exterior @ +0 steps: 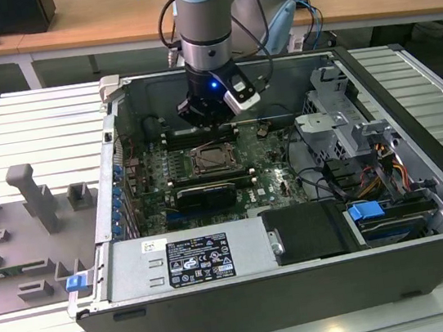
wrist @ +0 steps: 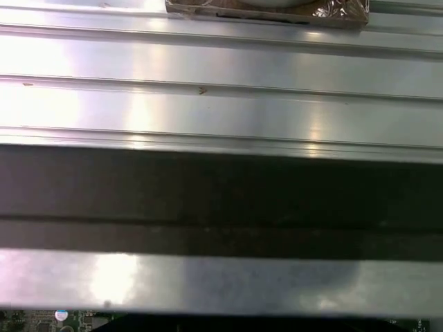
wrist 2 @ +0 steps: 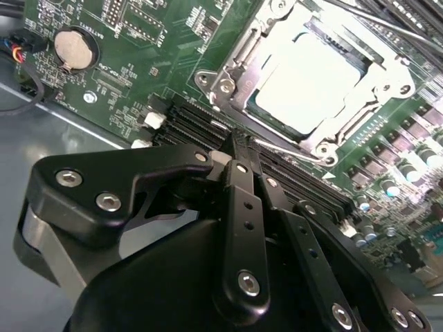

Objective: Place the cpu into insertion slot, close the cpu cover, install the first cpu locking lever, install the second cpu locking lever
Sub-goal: 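Install the first cpu locking lever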

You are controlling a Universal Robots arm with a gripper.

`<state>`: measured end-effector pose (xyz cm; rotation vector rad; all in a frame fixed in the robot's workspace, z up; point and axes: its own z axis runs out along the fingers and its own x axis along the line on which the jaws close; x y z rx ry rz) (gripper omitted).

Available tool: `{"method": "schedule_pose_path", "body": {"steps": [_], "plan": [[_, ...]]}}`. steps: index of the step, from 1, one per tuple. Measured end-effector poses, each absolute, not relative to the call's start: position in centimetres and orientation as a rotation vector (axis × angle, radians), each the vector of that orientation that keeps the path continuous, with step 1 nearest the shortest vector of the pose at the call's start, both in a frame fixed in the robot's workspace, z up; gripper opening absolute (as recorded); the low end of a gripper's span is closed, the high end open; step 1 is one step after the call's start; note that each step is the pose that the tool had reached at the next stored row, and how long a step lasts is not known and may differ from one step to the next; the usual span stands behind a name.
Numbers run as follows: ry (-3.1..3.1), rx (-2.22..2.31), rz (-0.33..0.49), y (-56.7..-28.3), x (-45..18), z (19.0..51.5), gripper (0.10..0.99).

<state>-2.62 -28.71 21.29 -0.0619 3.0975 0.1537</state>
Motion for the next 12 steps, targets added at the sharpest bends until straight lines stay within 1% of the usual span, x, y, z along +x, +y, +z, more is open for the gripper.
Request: {"method": "schedule_pose_path", "body": {"steps": [12], "plan": [[3.098, -0.062, 0.152, -28.71, -2.19, 20.45, 0.106]]}}
